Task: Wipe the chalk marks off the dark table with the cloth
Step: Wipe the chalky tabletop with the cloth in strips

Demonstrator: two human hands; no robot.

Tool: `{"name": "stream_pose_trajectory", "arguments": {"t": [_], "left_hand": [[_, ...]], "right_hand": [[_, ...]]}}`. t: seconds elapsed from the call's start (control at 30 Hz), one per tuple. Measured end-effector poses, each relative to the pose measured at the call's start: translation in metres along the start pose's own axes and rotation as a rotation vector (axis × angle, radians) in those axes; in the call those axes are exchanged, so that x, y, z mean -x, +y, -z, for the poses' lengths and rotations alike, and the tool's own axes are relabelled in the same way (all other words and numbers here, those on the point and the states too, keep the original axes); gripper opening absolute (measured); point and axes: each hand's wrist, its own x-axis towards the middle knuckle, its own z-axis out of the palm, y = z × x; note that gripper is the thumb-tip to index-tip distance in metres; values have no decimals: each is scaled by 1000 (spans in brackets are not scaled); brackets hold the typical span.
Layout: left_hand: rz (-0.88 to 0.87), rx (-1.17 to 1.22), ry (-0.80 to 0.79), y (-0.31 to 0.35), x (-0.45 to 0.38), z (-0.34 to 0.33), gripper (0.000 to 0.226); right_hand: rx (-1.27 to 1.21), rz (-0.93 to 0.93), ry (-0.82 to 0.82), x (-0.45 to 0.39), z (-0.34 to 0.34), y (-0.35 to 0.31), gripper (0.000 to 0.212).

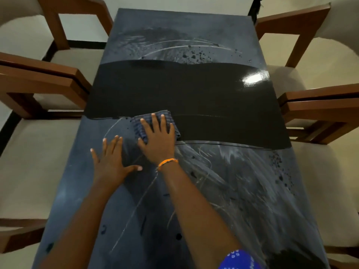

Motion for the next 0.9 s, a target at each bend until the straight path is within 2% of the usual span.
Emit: {"name": "stream_pose_trajectory", "arguments": {"t": [0.1, 0.3, 0.4, 0.47, 0.63, 0.8, 0.9], "left_hand": [[-12, -5, -26, -7, 2, 3, 109], [-66, 24, -57, -14, 2, 1, 108], [-61, 38, -37, -29, 2, 2, 108], [-36, 56, -24, -43, 2, 3, 107], [69, 86, -19, -82, 4, 12, 106], [146, 129, -29, -116, 16, 14, 109], [182, 125, -23, -125, 25, 15, 110]], "right_hand": [[59, -5, 53, 0, 15, 39, 68], [68, -408, 197, 22, 40, 135, 67], [59, -542, 181, 18, 35, 126, 68], [72, -553, 170, 5, 26, 102, 69], [38, -349, 127, -45, 1, 4, 71], [23, -10, 18, -76, -36, -130, 69], [64, 201, -75, -71, -49, -175, 68]]}}
